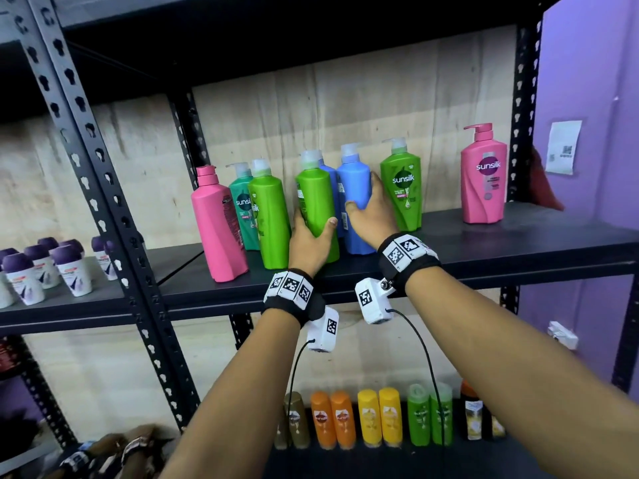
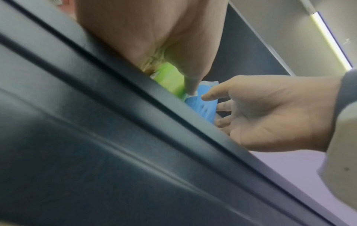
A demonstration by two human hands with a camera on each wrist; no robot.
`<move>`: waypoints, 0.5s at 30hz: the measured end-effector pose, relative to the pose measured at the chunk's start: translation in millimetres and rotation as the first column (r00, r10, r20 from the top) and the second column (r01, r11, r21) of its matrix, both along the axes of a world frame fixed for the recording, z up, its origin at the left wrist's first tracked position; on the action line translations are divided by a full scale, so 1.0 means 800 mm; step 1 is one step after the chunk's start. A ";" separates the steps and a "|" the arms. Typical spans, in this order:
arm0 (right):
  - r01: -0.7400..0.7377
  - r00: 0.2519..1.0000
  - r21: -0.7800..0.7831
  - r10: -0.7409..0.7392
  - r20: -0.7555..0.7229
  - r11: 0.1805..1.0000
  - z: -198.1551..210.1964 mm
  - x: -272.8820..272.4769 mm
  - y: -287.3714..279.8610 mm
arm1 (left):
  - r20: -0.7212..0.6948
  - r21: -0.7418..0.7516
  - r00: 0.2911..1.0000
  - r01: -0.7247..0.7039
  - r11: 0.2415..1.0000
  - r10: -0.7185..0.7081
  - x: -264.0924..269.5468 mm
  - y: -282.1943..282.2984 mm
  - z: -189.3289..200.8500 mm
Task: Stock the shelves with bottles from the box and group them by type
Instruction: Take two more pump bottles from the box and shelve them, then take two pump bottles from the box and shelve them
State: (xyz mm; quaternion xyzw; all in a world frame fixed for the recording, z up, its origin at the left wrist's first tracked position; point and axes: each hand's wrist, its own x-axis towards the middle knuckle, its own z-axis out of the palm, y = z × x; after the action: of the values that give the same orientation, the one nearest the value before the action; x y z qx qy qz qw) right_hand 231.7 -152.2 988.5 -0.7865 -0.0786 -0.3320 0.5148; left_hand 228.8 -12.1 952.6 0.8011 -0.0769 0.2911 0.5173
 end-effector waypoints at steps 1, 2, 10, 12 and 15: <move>0.006 1.000 0.018 -0.006 0.002 1.000 -0.005 -0.004 0.001 | 0.018 0.021 1.000 -0.010 1.000 0.009 -0.006 0.001 -0.003; 0.016 1.000 0.032 -0.016 0.008 0.999 -0.010 -0.009 0.002 | 0.036 0.036 0.999 -0.018 0.999 0.016 -0.013 0.002 -0.005; -0.005 0.993 -0.103 0.017 0.113 0.995 -0.043 -0.068 -0.015 | 0.162 0.090 0.985 -0.076 0.993 0.061 -0.076 0.005 -0.020; -0.004 0.990 -0.165 0.026 0.136 0.986 -0.052 -0.085 -0.021 | 0.201 0.116 0.978 -0.076 0.990 0.051 -0.088 0.004 -0.026; -0.008 0.985 -0.289 0.058 0.164 0.957 -0.076 -0.107 -0.030 | 0.247 0.155 0.968 -0.075 0.985 0.035 -0.105 0.002 -0.042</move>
State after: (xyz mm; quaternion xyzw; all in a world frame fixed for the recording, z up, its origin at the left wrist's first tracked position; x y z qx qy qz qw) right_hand 146.5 -176.6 928.1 -0.8201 -0.1829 -0.3747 0.3919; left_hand 144.7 -10.1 919.0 0.8008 -0.1411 0.3941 0.4284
